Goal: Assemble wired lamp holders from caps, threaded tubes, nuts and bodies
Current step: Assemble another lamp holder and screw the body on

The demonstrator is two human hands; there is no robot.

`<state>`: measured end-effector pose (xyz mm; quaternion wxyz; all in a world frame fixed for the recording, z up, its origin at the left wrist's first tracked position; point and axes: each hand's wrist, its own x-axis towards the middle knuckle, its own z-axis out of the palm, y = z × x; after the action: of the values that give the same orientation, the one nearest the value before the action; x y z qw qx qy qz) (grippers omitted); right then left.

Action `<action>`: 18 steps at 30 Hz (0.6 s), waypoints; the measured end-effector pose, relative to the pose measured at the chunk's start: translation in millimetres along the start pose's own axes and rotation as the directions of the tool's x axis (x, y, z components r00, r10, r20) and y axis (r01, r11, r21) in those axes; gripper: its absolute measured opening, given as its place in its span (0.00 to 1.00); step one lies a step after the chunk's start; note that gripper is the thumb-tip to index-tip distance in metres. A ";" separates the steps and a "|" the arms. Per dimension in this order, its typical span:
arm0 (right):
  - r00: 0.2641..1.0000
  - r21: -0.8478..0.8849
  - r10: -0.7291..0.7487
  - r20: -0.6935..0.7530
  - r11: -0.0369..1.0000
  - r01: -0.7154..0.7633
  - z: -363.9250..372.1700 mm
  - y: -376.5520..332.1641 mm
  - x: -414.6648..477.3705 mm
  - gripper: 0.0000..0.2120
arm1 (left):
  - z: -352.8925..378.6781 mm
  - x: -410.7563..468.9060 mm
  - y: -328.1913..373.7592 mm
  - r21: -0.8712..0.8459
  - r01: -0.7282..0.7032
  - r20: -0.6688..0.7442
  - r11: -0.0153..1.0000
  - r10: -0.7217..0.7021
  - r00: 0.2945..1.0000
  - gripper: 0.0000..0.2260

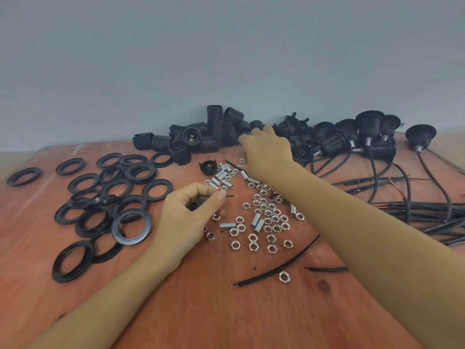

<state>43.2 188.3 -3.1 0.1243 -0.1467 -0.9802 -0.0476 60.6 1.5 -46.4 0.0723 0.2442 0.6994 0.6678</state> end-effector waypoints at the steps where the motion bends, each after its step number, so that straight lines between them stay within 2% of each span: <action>1: 1.000 -0.112 -0.031 -0.004 0.993 0.030 -1.2 -3.5 3.6 0.19 | -0.2 0.2 -0.5 0.003 -0.010 0.000 1.000 0.010 1.000 0.05; 3: 0.998 -0.256 -0.063 -0.006 0.965 0.059 -2.8 -9.3 8.3 0.15 | -0.9 0.1 -1.1 0.003 -0.019 -0.003 1.000 0.019 1.000 0.07; 6: 0.994 -0.353 -0.102 0.024 0.930 0.104 0.1 -10.3 16.0 0.15 | -1.6 -1.1 -0.5 -0.030 -0.024 0.000 0.999 0.024 1.000 0.10; 10: 0.986 -0.316 -0.108 0.125 0.938 0.143 7.6 -1.1 19.0 0.18 | -1.3 -0.3 0.6 -0.039 -0.040 -0.009 0.998 0.040 0.999 0.08; 13: 0.989 -0.307 -0.102 0.110 0.943 0.132 10.9 4.2 17.0 0.21 | -2.1 0.5 -0.3 -0.002 -0.072 -0.020 0.997 0.072 0.997 0.09; 18: 0.988 -0.349 -0.066 0.142 0.930 0.113 11.8 16.4 16.6 0.18 | -3.2 2.1 -2.7 0.007 -0.058 -0.054 0.998 0.058 0.997 0.07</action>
<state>30.0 210.1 -9.2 0.0304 -0.1246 -0.9670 -0.2202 56.7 -0.4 -48.3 0.0333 0.2464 0.6957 0.6739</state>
